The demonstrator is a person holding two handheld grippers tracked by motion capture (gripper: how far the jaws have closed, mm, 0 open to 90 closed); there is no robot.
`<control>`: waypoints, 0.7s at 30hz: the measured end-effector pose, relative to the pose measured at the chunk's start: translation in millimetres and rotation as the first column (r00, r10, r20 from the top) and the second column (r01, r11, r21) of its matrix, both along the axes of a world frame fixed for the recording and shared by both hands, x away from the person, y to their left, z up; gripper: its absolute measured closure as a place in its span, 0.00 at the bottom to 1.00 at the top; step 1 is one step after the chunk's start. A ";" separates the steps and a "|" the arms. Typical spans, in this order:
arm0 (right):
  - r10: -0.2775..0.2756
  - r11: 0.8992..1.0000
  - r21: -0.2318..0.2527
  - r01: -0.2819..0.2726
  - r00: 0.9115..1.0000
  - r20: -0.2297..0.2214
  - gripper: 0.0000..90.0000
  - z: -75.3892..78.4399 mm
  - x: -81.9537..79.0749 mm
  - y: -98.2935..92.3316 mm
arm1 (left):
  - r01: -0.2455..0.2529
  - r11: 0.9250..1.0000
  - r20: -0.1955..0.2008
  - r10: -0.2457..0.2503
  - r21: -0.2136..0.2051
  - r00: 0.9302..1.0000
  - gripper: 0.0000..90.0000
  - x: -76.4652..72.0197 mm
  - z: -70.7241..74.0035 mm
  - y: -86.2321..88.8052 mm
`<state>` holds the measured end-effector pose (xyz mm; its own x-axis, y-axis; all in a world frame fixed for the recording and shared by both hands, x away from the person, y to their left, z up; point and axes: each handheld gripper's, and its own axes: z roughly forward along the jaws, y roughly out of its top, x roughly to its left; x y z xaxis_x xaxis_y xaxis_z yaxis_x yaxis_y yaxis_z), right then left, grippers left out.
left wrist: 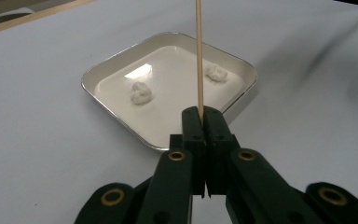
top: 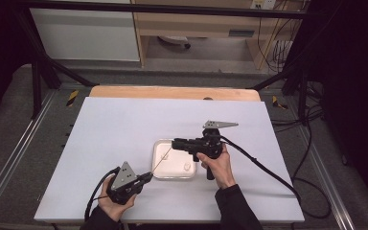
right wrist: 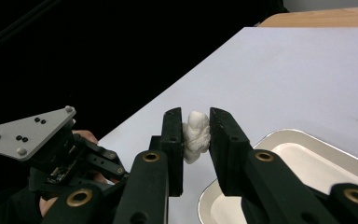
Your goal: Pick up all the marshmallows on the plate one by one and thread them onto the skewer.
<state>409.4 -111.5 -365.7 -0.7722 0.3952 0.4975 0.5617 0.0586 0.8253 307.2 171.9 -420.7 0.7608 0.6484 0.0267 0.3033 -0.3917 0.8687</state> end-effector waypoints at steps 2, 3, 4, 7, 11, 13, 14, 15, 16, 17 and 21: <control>0.007 1.000 -0.004 -0.007 1.000 0.000 0.86 -0.6 -0.4 0.4 | 0.007 1.000 0.002 -0.007 0.007 1.000 0.99 -0.2 -0.6 -0.6; 0.011 1.000 -0.009 -0.011 1.000 0.001 0.86 -0.9 -0.6 0.4 | 0.011 1.000 0.001 -0.011 0.011 1.000 0.99 -0.3 -0.8 -1.0; 0.017 1.000 -0.012 -0.017 1.000 0.001 0.87 -1.1 -0.8 0.3 | 0.011 1.000 0.004 -0.011 0.015 1.000 0.99 -0.4 -1.0 -1.3; 0.031 0.999 -0.006 -0.031 0.999 -0.005 0.88 -2.0 -1.5 1.1 | 0.016 1.000 0.004 -0.016 0.023 1.000 0.99 -0.5 -1.4 -1.5; 0.044 0.999 -0.007 -0.044 0.999 -0.015 0.89 -4.1 -2.0 2.5 | 0.024 0.999 0.002 -0.024 0.032 1.000 0.99 -0.4 -2.7 -1.8; 0.052 0.999 -0.004 -0.052 0.998 -0.021 0.89 -5.3 -2.3 3.4 | 0.023 0.999 -0.001 -0.023 0.037 1.000 0.99 -0.2 -3.4 -2.2; 0.057 0.998 -0.002 -0.057 0.998 -0.020 0.89 -5.8 -2.5 3.7 | 0.023 0.999 -0.001 -0.023 0.037 1.000 0.99 -0.2 -3.6 -2.2; 0.063 0.998 0.002 -0.063 0.998 -0.020 0.89 -6.3 -2.7 4.0 | 0.024 0.999 -0.001 -0.024 0.037 1.000 0.99 -0.1 -3.7 -2.2; 0.067 0.998 0.003 -0.067 0.998 -0.022 0.90 -6.3 -3.1 4.3 | 0.024 0.999 -0.001 -0.024 0.037 1.000 0.99 -0.2 -3.7 -2.3; 0.070 0.998 0.009 -0.070 0.997 -0.023 0.90 -6.7 -3.5 4.6 | 0.022 0.999 0.001 -0.022 0.038 1.000 0.99 -0.2 -3.5 -2.3; 0.068 0.997 0.025 -0.068 0.997 -0.023 0.90 -8.6 -4.9 6.9 | 0.017 0.999 -0.003 -0.017 0.039 1.000 0.99 0.2 -3.4 -1.4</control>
